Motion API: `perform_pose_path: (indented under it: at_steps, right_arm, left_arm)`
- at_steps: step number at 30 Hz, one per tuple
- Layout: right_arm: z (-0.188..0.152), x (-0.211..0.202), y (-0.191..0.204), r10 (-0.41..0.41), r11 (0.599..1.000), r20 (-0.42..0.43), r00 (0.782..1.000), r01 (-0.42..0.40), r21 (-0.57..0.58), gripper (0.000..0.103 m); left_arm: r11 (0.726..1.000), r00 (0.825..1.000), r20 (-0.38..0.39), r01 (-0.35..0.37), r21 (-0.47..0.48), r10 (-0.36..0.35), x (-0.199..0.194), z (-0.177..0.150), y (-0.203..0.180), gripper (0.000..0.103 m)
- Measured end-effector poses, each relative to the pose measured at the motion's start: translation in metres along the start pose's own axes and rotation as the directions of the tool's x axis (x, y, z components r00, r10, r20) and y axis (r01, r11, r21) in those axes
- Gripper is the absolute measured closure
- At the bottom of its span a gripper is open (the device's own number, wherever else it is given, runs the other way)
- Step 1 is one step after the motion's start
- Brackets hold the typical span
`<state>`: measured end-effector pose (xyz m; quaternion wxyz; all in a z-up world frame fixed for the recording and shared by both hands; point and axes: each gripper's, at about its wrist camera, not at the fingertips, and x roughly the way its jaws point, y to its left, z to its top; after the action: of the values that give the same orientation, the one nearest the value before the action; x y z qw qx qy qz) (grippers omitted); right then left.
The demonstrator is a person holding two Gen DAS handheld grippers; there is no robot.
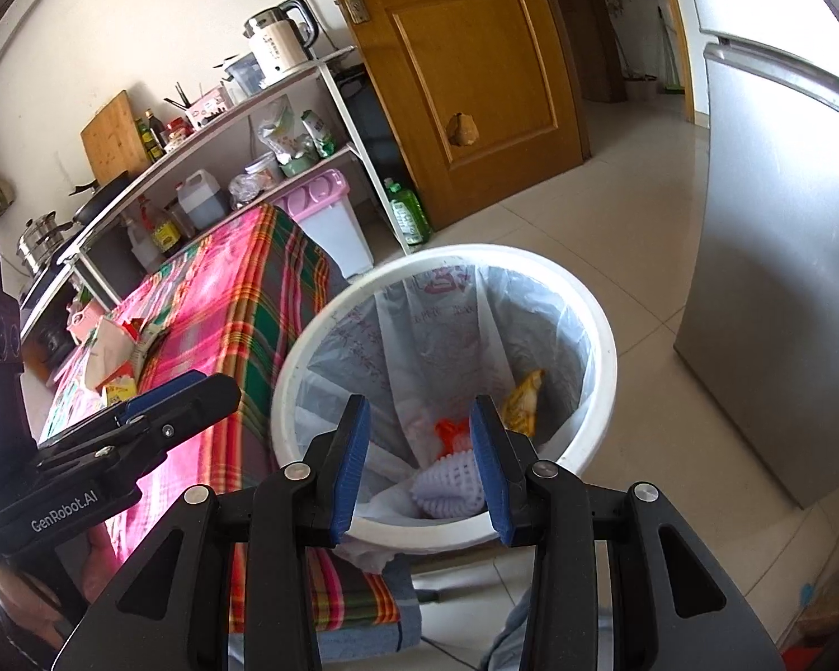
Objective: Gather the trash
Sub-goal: 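Carry the foam net and cup over the bin and open both tools, then move both tools back to the table and grasp the yellow packet with the right tool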
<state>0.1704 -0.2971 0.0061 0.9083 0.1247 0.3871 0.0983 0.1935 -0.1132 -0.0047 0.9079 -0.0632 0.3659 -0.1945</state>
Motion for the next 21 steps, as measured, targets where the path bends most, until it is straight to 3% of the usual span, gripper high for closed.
perform_pose_path:
  at_steps: [13,21]
  right_arm:
    - [0.001,-0.030,0.052,0.075,0.991,0.075,0.994,-0.067,-0.112,0.065]
    - [-0.006,-0.028,0.089,0.126,0.978,0.054,0.991,-0.114,-0.175,0.065]
  left_arm:
    - [0.998,0.990,0.125,-0.059,-0.017,0.061,-0.067,-0.009,0.020,0.047]
    - [0.991,0.979,0.160,-0.117,-0.065,0.126,-0.101,-0.025,0.047,0.047]
